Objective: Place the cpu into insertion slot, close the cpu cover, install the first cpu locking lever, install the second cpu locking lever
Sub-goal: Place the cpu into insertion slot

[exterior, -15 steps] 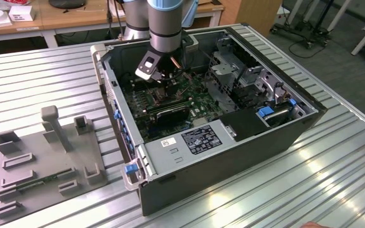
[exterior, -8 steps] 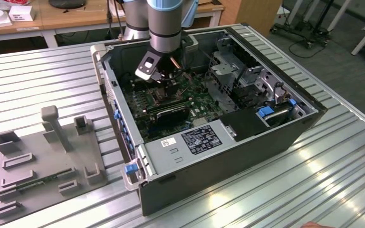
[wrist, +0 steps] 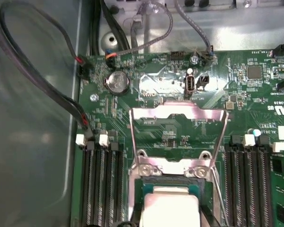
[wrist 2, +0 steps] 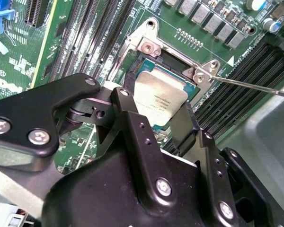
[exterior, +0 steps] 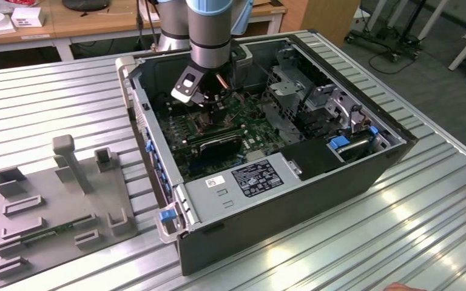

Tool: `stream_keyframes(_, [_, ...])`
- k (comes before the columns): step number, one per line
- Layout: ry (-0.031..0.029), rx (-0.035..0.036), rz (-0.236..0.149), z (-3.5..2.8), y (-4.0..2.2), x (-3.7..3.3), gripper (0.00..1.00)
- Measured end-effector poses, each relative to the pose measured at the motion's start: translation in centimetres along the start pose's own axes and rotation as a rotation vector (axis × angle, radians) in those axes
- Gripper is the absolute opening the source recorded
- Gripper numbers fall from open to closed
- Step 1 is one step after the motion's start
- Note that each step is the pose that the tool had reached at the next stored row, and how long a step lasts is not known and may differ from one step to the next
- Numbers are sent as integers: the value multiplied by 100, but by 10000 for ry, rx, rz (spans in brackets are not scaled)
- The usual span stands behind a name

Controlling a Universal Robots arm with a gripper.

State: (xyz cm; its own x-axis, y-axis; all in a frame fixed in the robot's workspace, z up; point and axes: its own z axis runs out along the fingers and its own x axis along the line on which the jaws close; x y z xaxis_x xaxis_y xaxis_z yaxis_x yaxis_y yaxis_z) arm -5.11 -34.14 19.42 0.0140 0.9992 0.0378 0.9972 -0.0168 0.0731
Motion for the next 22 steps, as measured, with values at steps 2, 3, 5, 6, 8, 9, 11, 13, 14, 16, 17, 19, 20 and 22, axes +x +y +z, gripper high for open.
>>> stream_keyframes(2, [-1, -2, 31, 1, 0, 0, 54])
stream_keyframes(3, [-1, -3, 34, 1, 0, 0, 54])
stream_keyframes(5, [-2, -3, 44, 1, 3, 0, 54])
stream_keyframes(6, [-2, -3, 44, 1, 4, 0, 54])
stream_keyframes(8, [-1, -12, 43, 1, 4, 0, 54])
stream_keyframes(9, [0, -22, 42, 2, 5, 0, 54])
stream_keyframes(11, [-1, -39, 42, 1, 4, -1, 54])
stream_keyframes(13, [-2, -62, 42, 0, 3, -6, 54])
stream_keyframes(14, [-1, -72, 40, 0, 3, -10, 54])
stream_keyframes(16, [-1, -92, 40, 0, 1, -17, 54])
stream_keyframes(17, [1, -99, 38, 1, 0, -18, 54])
stream_keyframes(19, [0, -102, 38, 1, -3, -19, 54])
stream_keyframes(20, [1, -102, 38, 1, -3, -19, 54])
stream_keyframes(22, [0, -102, 38, 2, -3, -20, 54])
